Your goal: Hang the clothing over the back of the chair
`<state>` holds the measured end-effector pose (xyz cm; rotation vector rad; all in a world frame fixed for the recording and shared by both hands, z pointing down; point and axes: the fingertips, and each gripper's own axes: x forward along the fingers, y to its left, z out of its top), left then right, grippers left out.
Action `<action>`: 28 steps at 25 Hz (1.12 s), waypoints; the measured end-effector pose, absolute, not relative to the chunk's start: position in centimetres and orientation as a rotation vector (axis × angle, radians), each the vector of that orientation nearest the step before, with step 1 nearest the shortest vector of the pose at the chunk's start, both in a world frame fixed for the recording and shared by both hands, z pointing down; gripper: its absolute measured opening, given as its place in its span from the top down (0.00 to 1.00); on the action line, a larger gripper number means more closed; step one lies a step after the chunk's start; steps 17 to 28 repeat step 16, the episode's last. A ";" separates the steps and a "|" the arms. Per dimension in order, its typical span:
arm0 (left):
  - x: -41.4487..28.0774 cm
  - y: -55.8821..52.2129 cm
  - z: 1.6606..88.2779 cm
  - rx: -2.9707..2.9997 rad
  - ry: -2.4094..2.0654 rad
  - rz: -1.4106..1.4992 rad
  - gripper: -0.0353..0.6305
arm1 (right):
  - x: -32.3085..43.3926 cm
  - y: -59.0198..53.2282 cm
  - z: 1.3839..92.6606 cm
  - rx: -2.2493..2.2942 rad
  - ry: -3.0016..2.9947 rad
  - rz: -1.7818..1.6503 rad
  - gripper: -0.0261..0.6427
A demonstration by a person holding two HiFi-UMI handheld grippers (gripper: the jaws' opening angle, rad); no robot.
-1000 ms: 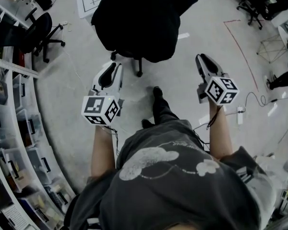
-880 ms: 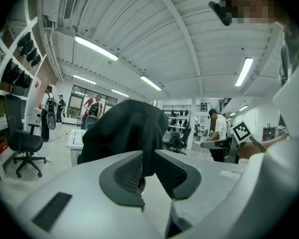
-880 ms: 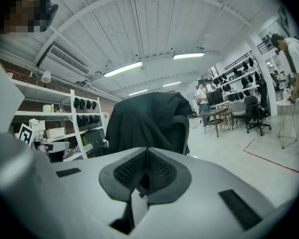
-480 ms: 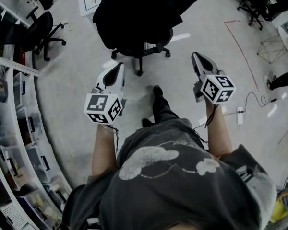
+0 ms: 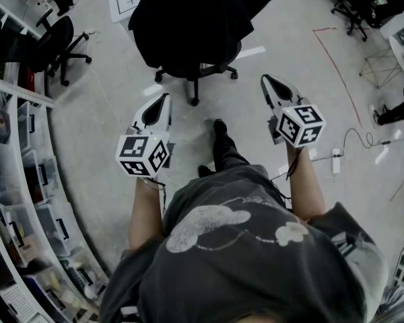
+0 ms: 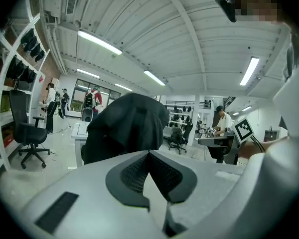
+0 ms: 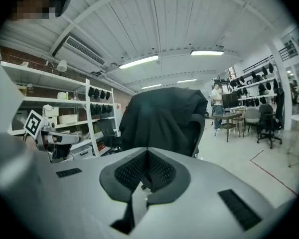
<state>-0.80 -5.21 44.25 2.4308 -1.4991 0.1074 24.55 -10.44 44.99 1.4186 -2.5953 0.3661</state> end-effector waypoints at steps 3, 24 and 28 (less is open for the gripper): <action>-0.7 -5.2 44.5 2.423 -1.497 0.114 0.95 | 24.9 -10.4 45.3 1.425 -2.595 0.395 0.97; -1.7 -6.9 44.3 2.386 -1.538 0.101 0.95 | 24.5 -12.8 45.1 1.413 -2.611 0.395 0.97; -1.7 -6.9 44.3 2.386 -1.538 0.101 0.95 | 24.5 -12.8 45.1 1.413 -2.611 0.395 0.97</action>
